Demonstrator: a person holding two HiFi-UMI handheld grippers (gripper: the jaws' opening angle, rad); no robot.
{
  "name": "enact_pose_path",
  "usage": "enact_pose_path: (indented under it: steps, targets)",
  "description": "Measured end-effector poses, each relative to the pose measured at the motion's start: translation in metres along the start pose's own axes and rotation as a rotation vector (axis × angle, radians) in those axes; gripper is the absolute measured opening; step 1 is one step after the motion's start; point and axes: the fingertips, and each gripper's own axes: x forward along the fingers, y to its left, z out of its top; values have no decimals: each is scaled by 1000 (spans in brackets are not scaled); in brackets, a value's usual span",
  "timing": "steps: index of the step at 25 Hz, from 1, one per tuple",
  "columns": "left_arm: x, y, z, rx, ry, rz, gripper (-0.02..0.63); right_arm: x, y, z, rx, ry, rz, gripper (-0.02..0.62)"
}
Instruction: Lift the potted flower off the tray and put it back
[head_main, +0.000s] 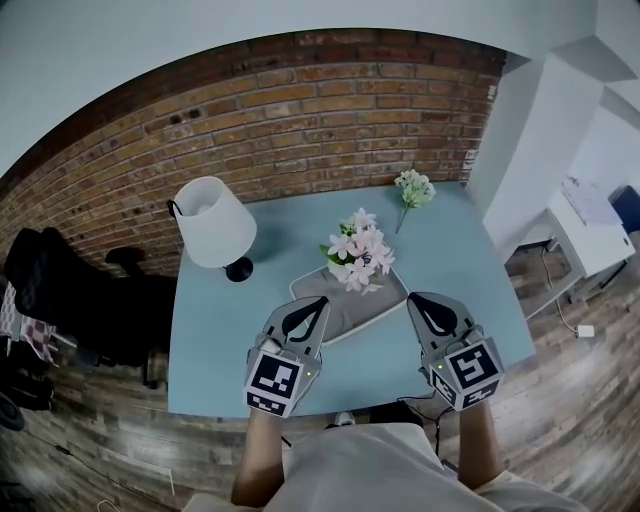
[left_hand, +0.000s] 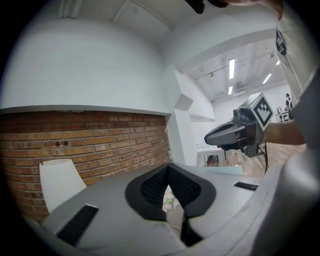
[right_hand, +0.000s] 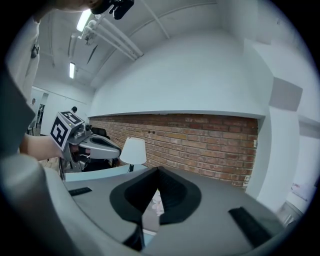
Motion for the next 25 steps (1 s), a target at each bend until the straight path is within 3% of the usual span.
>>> enact_pose_path:
  steps: [6, 25]
  targets:
    - [1, -1, 10, 29, -12, 4, 23, 1, 0, 6, -11, -8, 8, 20]
    - [9, -3, 0, 17, 1, 5, 23, 8, -4, -7, 0, 13, -9, 20]
